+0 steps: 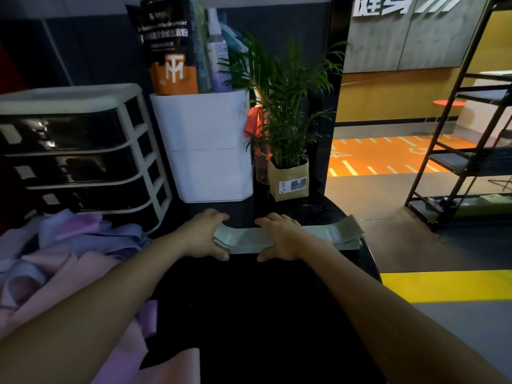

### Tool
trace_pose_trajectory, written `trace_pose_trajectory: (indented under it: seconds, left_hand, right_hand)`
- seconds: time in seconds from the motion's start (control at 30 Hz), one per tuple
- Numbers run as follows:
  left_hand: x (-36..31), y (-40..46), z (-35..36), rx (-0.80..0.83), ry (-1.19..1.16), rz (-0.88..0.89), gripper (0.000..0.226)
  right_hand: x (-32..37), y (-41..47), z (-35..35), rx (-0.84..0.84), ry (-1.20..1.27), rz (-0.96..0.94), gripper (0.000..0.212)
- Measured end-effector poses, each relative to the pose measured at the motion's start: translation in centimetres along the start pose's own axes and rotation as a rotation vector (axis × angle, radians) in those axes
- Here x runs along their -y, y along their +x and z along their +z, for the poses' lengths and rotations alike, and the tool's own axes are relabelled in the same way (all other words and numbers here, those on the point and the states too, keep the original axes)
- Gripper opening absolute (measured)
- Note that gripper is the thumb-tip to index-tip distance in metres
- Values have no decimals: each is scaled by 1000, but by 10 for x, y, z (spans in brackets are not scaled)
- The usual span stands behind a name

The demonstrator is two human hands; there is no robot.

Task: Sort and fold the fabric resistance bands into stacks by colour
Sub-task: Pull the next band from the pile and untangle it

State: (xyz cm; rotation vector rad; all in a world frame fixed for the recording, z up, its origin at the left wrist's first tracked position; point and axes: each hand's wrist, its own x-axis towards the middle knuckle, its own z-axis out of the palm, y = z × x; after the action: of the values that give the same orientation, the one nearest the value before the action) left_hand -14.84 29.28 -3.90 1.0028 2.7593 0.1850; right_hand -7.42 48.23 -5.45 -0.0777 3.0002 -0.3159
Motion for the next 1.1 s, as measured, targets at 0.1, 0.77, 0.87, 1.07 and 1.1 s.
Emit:
trace_pose_trajectory:
  seconds: [0.1,0.77,0.87,1.07,1.1]
  left_hand:
    - [8,1,8,-28,-106,-14,85]
    - [41,-108,-28,-374,-211,13,51]
    - [60,-151,-32,-477,-188,-25,44]
    - [96,-226,-28,-565,-185,-144,43]
    - [99,-237,-26,-591,-207,-153,48]
  right_hand:
    - [0,4,1,42,41,37,82]
    - [109,-12,-5,-132,222,-85,72]
    - [144,-18,1,-148,235,-153,70]
    - [211,-30,8,-140,357,-252,55]
    - [219,-31,9,-135,392,-262,61]
